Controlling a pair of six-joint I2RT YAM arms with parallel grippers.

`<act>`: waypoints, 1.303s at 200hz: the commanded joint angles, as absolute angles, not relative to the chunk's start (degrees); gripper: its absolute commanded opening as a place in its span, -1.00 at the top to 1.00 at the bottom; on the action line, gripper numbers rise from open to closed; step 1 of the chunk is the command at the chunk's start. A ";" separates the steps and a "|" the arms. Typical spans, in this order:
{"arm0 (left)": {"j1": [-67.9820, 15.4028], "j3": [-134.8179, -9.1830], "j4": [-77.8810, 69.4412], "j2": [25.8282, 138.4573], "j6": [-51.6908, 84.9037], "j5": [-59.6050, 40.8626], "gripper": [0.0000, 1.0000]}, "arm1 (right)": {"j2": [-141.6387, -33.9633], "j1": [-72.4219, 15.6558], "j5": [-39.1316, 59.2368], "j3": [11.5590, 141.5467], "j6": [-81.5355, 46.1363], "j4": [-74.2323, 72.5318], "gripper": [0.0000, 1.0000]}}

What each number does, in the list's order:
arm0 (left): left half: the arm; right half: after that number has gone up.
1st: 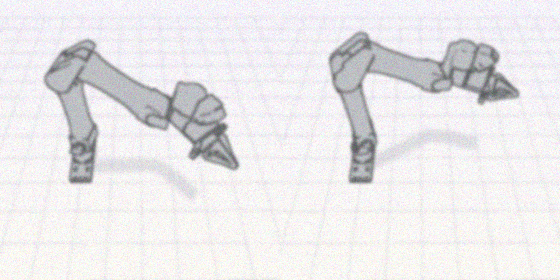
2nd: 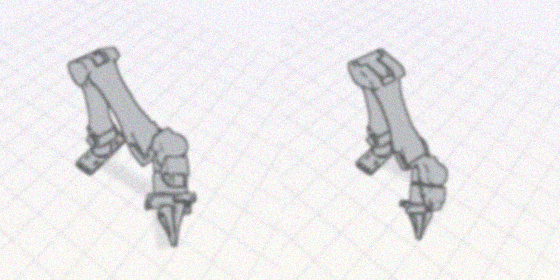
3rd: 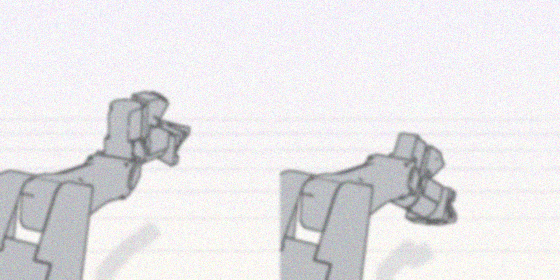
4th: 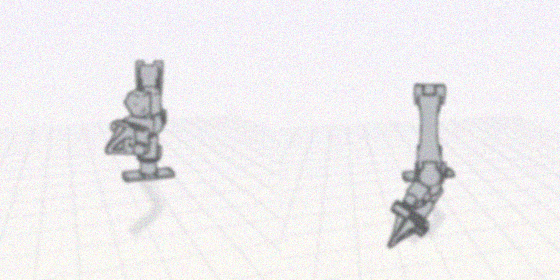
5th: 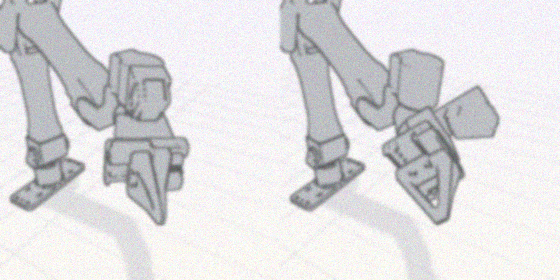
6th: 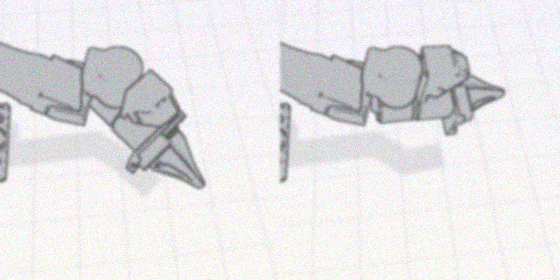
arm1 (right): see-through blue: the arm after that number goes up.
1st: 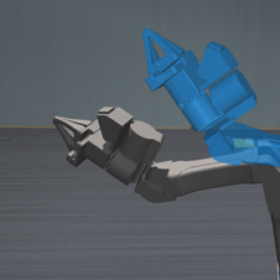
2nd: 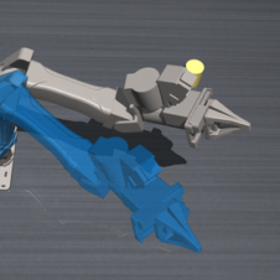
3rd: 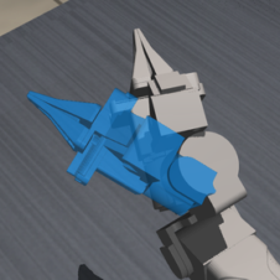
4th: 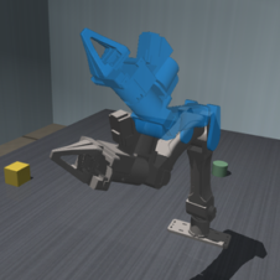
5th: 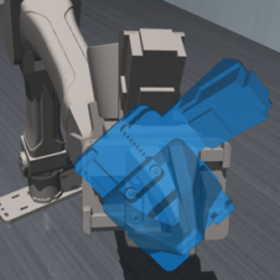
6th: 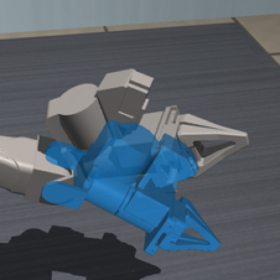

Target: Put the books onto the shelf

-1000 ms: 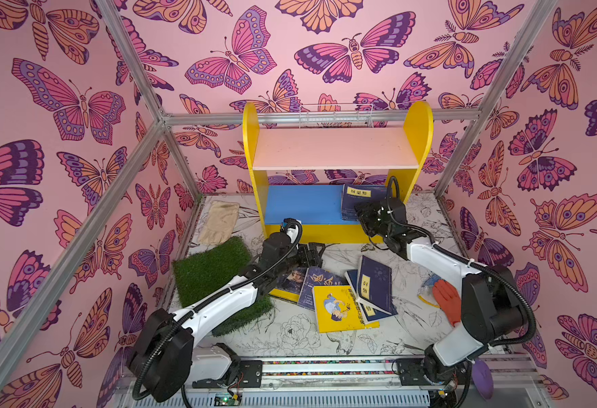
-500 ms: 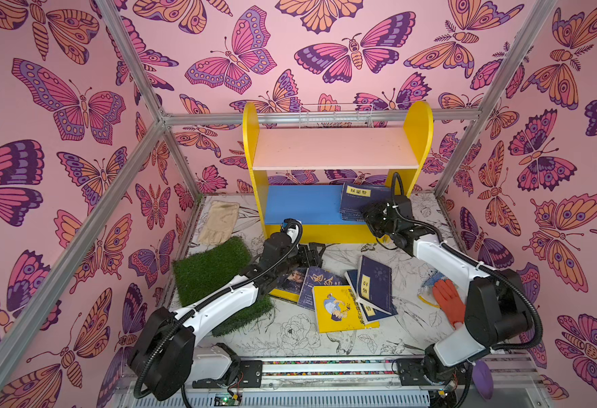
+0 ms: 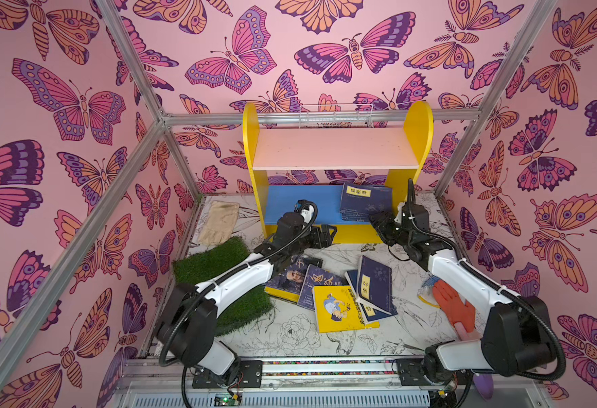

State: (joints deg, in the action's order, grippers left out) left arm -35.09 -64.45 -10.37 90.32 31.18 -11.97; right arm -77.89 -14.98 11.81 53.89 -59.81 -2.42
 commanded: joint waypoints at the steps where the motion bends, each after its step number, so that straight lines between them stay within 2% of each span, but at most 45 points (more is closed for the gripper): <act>1: -34.47 -71.07 -9.73 96.18 27.48 -11.76 -0.62 | -72.78 -14.77 14.74 50.61 -56.06 -3.25 -0.11; 31: -34.49 -79.54 -9.23 104.82 27.68 -6.88 -0.44 | -65.19 -14.77 14.85 46.85 -53.06 0.60 -0.10; 74: -34.63 -86.32 -12.02 113.40 28.18 -5.60 -0.32 | -56.87 -14.53 13.00 45.11 -47.56 7.93 -0.08; 106: -34.76 -87.92 -15.58 116.32 28.28 -7.50 -0.26 | -55.40 -13.91 13.53 45.01 -45.55 10.70 -0.05; 177: -34.80 -89.80 -19.33 120.20 29.99 -9.67 -0.01 | -56.00 -12.93 16.03 44.50 -44.91 10.98 -0.01; 189: -34.77 -89.76 -19.67 120.35 30.14 -9.82 0.07 | -56.07 -12.77 16.25 44.43 -44.91 10.96 0.00; 223: -35.09 -89.48 -20.56 120.16 30.23 -10.86 0.44 | -56.34 -12.62 16.60 44.04 -45.00 11.15 0.00; 260: -35.77 -87.61 -21.44 119.09 30.50 -12.11 0.71 | -56.47 -12.44 16.68 43.69 -45.26 11.60 0.00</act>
